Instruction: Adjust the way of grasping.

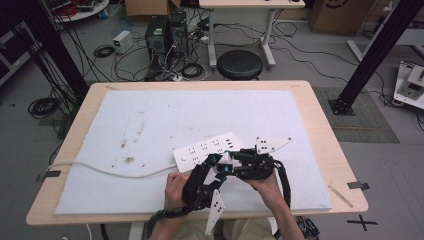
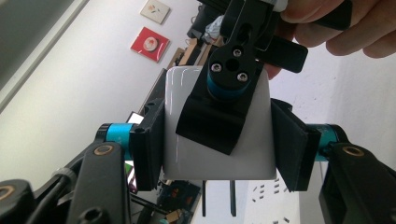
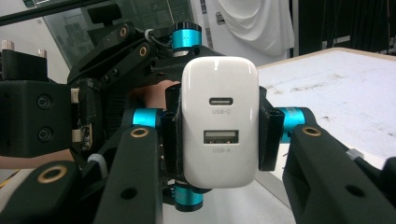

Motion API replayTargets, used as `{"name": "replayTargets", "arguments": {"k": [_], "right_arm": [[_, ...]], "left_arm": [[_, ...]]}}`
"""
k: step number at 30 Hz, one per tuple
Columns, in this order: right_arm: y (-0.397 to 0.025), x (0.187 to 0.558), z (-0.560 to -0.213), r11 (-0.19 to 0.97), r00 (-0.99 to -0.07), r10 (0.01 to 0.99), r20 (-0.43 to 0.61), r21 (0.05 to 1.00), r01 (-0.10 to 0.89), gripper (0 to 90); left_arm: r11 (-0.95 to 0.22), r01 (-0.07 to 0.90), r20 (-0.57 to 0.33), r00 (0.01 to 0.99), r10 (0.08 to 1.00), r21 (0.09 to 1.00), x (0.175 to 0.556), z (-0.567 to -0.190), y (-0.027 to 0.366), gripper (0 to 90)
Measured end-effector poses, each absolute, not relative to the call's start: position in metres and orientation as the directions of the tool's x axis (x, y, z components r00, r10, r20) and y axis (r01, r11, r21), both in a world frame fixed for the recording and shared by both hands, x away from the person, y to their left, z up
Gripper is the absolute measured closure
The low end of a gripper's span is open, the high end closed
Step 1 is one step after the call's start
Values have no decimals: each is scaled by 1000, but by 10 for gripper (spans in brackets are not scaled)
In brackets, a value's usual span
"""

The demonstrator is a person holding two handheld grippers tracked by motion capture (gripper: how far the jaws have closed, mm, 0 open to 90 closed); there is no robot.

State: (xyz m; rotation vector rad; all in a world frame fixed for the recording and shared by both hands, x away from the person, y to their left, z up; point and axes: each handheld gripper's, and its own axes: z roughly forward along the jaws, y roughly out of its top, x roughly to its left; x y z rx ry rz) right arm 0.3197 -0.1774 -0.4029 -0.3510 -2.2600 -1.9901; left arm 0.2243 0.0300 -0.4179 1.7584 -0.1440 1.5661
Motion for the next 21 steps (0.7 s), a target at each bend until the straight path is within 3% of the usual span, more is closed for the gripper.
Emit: {"name": "replayTargets", "arguments": {"k": [21], "right_arm": [[-176, 319, -404, 130, -960, 118, 254, 954, 268, 635]], "left_arm": [[-693, -540, 878, 274, 393, 478, 227, -419, 32, 417]]}}
